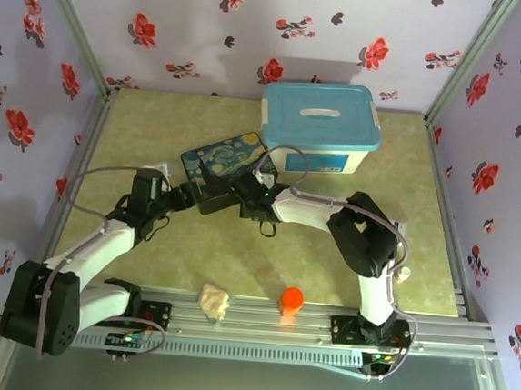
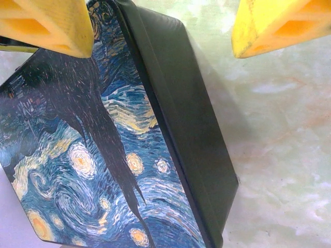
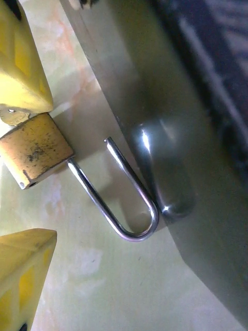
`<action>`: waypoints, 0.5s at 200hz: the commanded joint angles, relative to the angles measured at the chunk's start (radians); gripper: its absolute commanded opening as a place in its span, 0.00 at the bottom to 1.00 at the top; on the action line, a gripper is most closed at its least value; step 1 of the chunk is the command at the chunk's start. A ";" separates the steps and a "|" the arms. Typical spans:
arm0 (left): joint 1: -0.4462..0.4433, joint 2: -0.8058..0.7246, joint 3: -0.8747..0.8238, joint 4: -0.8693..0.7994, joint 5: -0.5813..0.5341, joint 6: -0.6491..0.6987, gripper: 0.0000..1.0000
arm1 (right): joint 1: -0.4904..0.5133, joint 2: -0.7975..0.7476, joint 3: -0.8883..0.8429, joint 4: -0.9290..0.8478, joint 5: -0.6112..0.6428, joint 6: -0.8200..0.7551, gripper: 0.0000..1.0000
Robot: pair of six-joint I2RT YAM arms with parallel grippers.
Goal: Unlock the padlock with the key
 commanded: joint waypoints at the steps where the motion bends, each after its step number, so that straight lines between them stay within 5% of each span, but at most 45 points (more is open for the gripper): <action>1: 0.008 -0.023 -0.018 0.005 0.006 0.015 0.71 | 0.007 0.026 0.032 0.006 0.051 0.013 0.59; 100: 0.009 -0.015 -0.025 0.024 0.007 0.007 0.71 | 0.009 -0.105 -0.093 -0.109 0.098 -0.020 0.45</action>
